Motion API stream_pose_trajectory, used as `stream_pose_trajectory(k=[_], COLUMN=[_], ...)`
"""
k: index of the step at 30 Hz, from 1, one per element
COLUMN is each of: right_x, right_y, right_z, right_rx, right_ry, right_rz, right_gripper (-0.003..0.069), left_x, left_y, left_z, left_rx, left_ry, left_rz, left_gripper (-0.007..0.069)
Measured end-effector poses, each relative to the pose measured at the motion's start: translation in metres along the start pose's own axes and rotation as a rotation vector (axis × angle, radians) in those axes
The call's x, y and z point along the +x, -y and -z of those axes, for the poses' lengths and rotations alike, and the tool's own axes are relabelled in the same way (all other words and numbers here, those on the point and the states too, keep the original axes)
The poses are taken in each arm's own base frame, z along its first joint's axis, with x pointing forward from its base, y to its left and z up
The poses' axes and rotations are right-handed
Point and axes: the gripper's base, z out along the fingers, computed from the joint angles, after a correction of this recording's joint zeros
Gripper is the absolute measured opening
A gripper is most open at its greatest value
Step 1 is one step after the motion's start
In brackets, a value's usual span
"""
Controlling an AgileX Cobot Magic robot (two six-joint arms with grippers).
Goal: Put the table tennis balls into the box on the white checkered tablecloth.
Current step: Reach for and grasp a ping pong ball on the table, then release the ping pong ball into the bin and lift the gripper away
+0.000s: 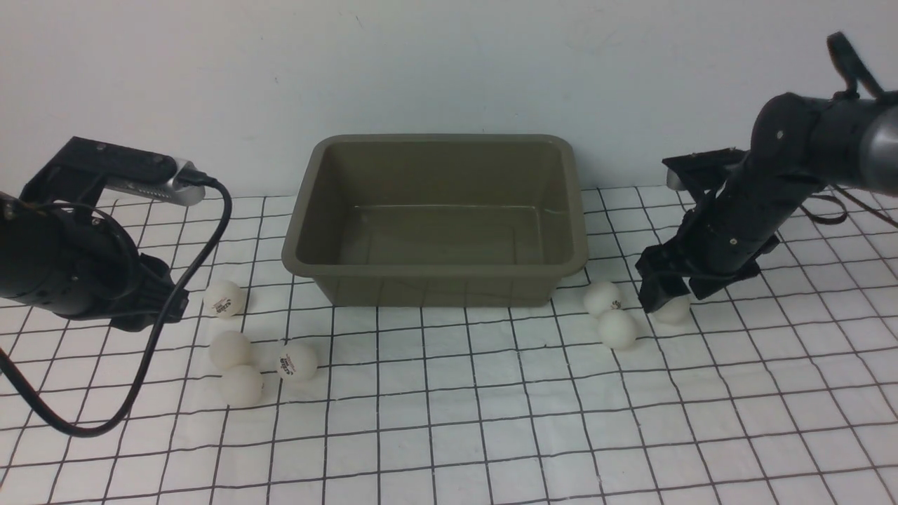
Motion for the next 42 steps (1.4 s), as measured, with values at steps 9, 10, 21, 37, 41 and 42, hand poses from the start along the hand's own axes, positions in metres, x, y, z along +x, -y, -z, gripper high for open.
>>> stream_pose_trajectory(k=[9,10,21,37,41,42], right_x=[-0.004,-0.004,-0.008,-0.099,-0.1,-0.1], right_y=[0.0,0.0,0.0,-0.108,-0.128,-0.129], right_z=[-0.002,-0.002,0.007,0.104,0.053,0.049], right_rx=[0.007,0.01,0.015,-0.072,-0.067,-0.065], right_ry=[0.007,-0.003,-0.033,0.314,0.228,0.225], right_rz=[0.01,0.012,0.042,0.262,0.313,0.316], right_gripper=[0.043,0.0377,0.0354,0.0354,0.0354,0.0356], left_x=[0.0,0.0,0.0,0.0,0.0,0.0], left_y=[0.0,0.0,0.0,0.0,0.0,0.0], left_z=[0.0,0.0,0.0,0.0,-0.001,-0.001], left_rx=[0.0,0.0,0.0,0.0,0.001,0.001], left_ry=[0.0,0.0,0.0,-0.001,-0.002,-0.002], left_rz=[0.0,-0.001,-0.005,-0.008,-0.007,-0.007], left_gripper=[0.0324,0.0324,0.0324,0.0324,0.0324,0.0324])
